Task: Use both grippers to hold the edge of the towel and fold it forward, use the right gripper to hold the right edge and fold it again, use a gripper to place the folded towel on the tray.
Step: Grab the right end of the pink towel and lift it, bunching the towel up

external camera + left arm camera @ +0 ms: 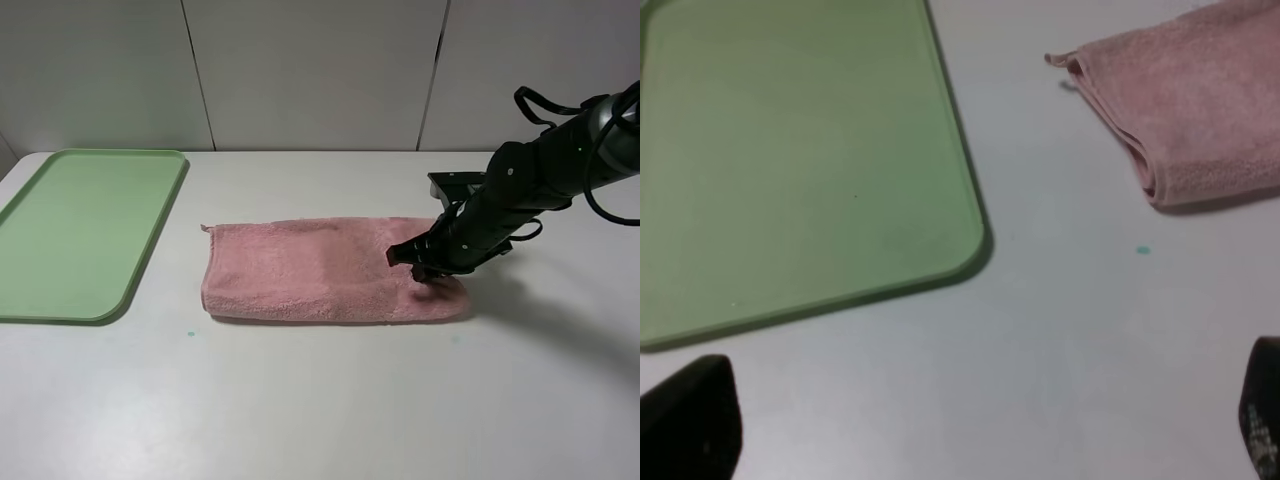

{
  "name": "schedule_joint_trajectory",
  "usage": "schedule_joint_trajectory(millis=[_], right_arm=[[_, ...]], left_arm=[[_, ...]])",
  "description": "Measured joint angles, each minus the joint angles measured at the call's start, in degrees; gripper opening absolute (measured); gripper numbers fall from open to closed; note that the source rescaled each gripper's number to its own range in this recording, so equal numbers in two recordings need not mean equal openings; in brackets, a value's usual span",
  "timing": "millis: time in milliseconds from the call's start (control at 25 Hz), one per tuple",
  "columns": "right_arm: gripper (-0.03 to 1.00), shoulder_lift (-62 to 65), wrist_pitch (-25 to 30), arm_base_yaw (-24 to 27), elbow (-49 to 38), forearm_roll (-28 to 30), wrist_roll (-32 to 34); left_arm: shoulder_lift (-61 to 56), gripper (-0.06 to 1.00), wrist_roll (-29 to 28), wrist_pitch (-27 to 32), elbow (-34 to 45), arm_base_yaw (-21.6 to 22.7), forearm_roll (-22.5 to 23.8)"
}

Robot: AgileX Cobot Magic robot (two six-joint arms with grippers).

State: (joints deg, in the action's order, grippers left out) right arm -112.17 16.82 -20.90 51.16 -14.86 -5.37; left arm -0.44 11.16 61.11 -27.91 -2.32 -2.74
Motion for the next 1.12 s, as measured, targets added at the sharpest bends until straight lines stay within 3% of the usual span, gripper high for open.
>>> schedule_joint_trajectory(millis=[40, 600, 840, 1120], right_arm=[[0.08, 0.0, 0.0, 0.0, 0.0, -0.1, 0.1], [0.08, 0.5, 0.7, 0.0, 0.0, 0.0, 0.2], [0.08, 4.4, 5.5, 1.2, -0.2, 1.9, 0.2], [0.08, 9.7, 10.6, 6.2, -0.2, 6.2, 0.2]], left_arm=[[0.0, 1.0, 0.0, 0.0, 0.0, 0.0, 0.0], [0.0, 1.0, 0.0, 0.0, 0.0, 0.0, 0.0], [0.0, 1.0, 0.0, 0.0, 0.0, 0.0, 0.0], [0.0, 1.0, 0.0, 0.0, 0.0, 0.0, 0.0]])
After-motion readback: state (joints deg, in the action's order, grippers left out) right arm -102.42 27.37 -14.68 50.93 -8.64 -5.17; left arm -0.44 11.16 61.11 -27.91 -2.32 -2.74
